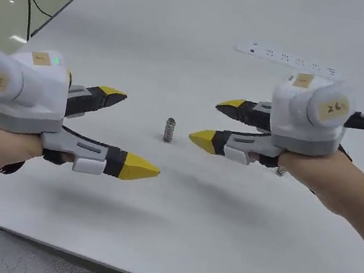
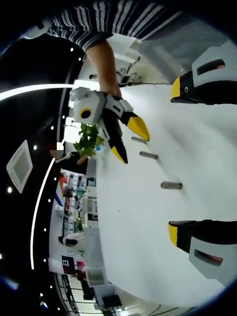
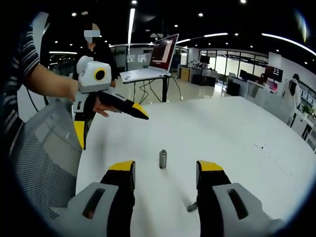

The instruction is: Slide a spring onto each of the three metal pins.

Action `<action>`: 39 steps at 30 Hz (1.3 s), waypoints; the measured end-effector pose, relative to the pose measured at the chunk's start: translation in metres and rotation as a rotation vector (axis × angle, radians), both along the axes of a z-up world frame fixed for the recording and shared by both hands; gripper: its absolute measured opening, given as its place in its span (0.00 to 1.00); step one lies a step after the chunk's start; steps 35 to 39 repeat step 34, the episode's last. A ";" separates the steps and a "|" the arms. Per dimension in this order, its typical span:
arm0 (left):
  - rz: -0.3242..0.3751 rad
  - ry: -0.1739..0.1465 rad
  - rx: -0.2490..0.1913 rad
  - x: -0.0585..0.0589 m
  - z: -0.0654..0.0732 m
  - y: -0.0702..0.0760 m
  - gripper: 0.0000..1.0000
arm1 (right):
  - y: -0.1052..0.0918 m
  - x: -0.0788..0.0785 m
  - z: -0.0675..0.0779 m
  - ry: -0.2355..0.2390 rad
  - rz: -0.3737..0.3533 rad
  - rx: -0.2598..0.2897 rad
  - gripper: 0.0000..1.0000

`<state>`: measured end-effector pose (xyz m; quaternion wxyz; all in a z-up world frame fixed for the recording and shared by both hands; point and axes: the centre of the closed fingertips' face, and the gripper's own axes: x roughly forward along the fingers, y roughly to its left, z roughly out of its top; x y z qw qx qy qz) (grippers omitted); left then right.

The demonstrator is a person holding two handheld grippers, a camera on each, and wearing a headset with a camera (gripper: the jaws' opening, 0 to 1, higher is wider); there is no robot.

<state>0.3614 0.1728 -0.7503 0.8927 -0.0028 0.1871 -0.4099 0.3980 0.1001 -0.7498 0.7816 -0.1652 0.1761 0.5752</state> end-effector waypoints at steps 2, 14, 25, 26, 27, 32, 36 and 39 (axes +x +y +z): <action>0.001 -0.003 -0.003 0.000 0.002 -0.001 0.96 | -0.007 -0.004 0.000 -0.007 -0.001 0.005 0.52; 0.018 -0.020 -0.006 -0.004 0.009 -0.006 0.97 | -0.061 -0.013 0.010 -0.019 -0.117 0.107 0.74; 0.028 -0.033 0.009 -0.014 0.012 -0.009 0.98 | -0.113 -0.033 -0.006 0.003 -0.208 0.096 0.92; 0.030 -0.034 0.012 -0.015 0.011 -0.008 0.98 | -0.116 -0.034 -0.006 0.003 -0.216 0.096 0.93; 0.033 -0.036 0.011 -0.015 0.012 -0.008 0.98 | -0.121 -0.034 -0.008 -0.004 -0.228 0.094 0.94; 0.051 -0.051 0.008 -0.014 0.017 -0.004 0.98 | -0.134 -0.036 -0.006 0.004 -0.261 0.098 0.96; 0.052 -0.054 0.007 -0.015 0.018 -0.004 0.98 | -0.138 -0.037 -0.004 -0.006 -0.269 0.091 0.97; 0.052 -0.054 0.007 -0.015 0.018 -0.004 0.98 | -0.138 -0.037 -0.004 -0.006 -0.269 0.091 0.97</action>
